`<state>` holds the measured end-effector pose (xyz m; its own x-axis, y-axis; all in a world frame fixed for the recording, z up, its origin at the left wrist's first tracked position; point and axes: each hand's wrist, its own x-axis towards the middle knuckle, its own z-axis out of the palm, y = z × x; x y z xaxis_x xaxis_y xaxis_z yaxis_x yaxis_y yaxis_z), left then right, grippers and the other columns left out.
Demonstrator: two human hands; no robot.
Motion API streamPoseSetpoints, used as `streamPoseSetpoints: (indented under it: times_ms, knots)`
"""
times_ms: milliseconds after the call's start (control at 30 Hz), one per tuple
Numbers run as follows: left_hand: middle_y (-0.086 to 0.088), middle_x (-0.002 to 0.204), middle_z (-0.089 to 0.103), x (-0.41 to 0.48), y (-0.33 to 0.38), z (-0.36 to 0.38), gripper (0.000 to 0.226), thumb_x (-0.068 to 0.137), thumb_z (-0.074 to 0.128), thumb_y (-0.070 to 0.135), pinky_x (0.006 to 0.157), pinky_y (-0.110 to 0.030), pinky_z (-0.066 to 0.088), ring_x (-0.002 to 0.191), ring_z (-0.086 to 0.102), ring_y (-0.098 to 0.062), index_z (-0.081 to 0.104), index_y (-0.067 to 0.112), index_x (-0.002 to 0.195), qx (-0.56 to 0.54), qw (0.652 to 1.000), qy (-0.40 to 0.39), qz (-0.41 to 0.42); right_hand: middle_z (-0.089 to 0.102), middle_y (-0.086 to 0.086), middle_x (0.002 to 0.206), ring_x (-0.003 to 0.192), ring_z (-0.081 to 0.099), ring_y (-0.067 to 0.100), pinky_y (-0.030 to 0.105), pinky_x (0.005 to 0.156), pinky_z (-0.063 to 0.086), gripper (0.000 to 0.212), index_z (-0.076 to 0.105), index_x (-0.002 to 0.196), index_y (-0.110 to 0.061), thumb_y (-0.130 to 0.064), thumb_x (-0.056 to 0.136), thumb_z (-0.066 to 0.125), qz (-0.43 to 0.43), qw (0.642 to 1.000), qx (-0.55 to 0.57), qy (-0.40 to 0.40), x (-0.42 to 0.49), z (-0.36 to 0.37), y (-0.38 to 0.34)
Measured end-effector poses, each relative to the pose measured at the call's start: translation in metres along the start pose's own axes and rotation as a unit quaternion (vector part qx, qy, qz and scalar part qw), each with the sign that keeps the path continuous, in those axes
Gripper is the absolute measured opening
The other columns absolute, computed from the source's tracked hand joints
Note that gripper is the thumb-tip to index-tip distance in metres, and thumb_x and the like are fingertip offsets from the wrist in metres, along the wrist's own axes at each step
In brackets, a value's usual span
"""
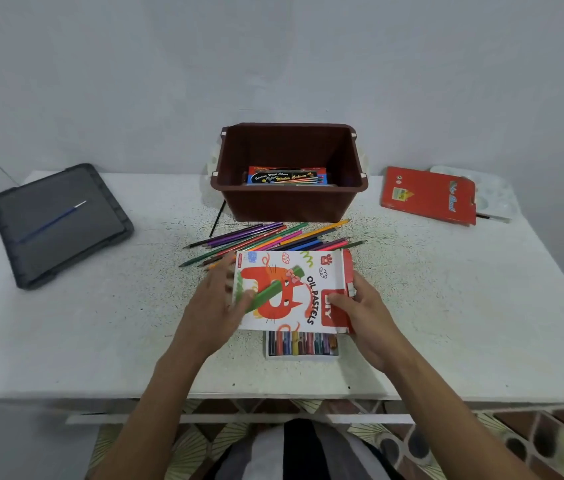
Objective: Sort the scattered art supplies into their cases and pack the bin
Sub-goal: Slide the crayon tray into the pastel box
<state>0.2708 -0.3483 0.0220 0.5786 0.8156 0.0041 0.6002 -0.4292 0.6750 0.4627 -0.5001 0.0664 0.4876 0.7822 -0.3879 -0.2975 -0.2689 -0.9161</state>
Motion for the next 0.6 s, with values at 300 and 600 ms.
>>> streamPoseSetpoints:
  times_ms: [300,600]
  knots:
    - [0.000,0.165,-0.012,0.024,0.014,-0.009,0.129,0.056,0.043,0.100,0.115,-0.044,-0.019,0.149,-0.020,-0.021,-0.008,0.035,0.154,0.253,0.943,-0.115,0.183,0.075,0.001,0.107,0.095,0.073,0.023,0.042,0.077,0.058,0.035,0.056,0.124,-0.026,-0.003,0.099,0.051,0.032,0.999,0.026,0.019,0.013,0.004,0.009]
    - [0.000,0.163,0.006,0.031,0.027,-0.004,0.125,0.058,0.055,0.094,0.114,-0.037,-0.001,0.147,0.010,-0.025,-0.015,0.045,0.149,0.256,0.917,-0.177,0.250,0.075,0.003,0.103,0.094,0.072,0.024,0.040,0.077,0.058,0.028,0.059,0.124,-0.029,-0.017,0.099,0.056,0.032,0.999,0.017,0.007,0.012,0.015,0.013]
